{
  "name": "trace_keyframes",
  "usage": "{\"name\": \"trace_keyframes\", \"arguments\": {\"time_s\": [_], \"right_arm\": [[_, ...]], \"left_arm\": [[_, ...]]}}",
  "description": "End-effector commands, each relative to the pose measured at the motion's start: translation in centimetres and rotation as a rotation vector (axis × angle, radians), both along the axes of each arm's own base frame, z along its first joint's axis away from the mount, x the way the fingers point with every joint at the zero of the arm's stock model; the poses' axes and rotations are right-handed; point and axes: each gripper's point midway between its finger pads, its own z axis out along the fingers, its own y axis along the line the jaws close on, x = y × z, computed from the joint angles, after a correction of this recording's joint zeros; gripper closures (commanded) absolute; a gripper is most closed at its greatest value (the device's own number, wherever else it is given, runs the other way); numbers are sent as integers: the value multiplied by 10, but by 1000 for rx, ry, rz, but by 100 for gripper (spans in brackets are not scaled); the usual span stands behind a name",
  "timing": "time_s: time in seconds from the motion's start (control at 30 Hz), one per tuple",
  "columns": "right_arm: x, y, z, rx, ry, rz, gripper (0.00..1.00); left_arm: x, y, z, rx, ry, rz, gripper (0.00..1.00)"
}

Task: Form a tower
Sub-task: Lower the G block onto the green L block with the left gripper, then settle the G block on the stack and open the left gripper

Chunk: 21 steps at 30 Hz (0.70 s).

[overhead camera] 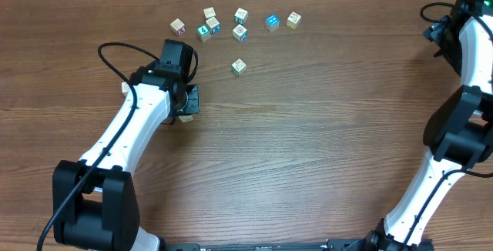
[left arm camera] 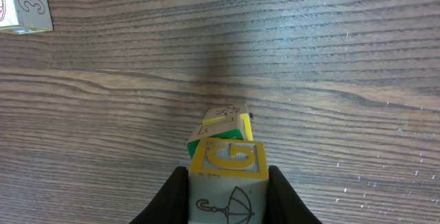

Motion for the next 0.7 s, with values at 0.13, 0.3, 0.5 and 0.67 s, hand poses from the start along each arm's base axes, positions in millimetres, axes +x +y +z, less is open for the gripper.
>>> {"name": "trace_keyframes", "arguments": {"time_s": [0.13,0.3,0.5,0.67], "right_arm": [[2,-3,2,-17,-5,-4,0],[2,-3,2,-17,-5,-4,0],[2,-3,2,-17,-6,-4,0],[2,-3,2,-17,-5,-4,0]], "left_arm": [[7,-2,5,-2,-11,-10,75],[7,-2,5,-22,-17,59,74],[6,-2,4,-52,-23,161,72],[6,-2,4,-53,-21,166,71]]}}
